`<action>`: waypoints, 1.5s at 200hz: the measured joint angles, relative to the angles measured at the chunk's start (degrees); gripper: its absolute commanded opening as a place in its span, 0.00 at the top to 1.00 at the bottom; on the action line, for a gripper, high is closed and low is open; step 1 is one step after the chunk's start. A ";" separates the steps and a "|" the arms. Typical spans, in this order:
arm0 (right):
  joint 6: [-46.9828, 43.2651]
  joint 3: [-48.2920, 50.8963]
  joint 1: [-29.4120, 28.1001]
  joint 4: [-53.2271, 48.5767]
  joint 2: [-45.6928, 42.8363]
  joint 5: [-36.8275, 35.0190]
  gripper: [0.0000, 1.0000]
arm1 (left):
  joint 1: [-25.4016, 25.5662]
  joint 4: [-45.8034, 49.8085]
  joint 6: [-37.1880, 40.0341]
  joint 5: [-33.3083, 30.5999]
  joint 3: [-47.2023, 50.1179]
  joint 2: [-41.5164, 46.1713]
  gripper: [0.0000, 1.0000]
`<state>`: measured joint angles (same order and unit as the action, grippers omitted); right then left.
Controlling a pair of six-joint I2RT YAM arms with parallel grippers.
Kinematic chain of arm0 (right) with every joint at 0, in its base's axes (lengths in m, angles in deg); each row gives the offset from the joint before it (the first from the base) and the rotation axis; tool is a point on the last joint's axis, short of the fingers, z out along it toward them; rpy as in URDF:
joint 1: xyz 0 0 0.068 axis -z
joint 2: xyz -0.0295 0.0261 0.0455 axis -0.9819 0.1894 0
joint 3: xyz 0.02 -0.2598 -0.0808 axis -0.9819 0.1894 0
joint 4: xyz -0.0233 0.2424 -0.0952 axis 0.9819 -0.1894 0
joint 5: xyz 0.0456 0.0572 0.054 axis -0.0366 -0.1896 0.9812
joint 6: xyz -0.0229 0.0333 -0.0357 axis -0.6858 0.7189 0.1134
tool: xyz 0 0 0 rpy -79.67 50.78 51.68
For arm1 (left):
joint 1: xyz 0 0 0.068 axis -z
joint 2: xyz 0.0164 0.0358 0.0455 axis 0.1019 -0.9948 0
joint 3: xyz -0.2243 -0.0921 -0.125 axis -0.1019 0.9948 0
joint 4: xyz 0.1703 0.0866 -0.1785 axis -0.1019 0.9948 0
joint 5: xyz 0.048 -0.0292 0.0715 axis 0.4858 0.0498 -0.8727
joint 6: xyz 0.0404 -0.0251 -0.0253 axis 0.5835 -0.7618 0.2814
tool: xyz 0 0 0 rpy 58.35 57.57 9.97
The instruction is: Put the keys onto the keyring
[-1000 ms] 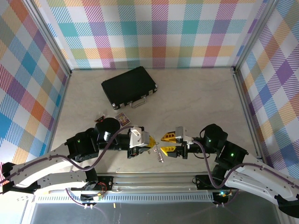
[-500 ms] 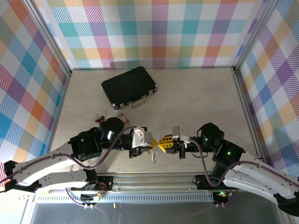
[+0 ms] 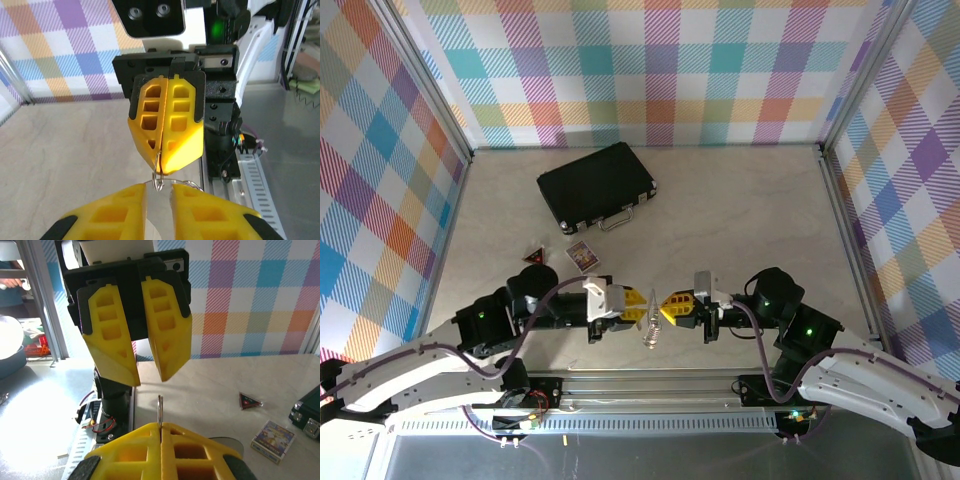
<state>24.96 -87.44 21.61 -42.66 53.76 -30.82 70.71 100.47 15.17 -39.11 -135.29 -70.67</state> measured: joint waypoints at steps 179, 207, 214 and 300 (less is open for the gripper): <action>4.11 1.03 0.00 12.02 1.88 6.25 1.00 | 0.00 -9.86 -5.97 6.34 1.29 -1.66 0.76; 4.33 1.16 0.00 12.96 1.81 6.47 1.00 | 0.00 -9.88 -5.97 6.34 1.29 -2.21 0.77; 4.35 1.29 0.00 13.14 1.84 6.49 1.00 | 0.00 -9.88 -5.99 6.36 1.29 -2.21 0.78; 4.59 1.49 0.02 13.68 1.84 7.08 1.00 | 0.00 -10.03 -6.60 7.34 1.29 -2.21 1.00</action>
<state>29.55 -85.95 21.63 -28.98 55.59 -23.74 70.71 90.44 8.57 -31.76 -134.00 -72.87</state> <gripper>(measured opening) 0.063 0.053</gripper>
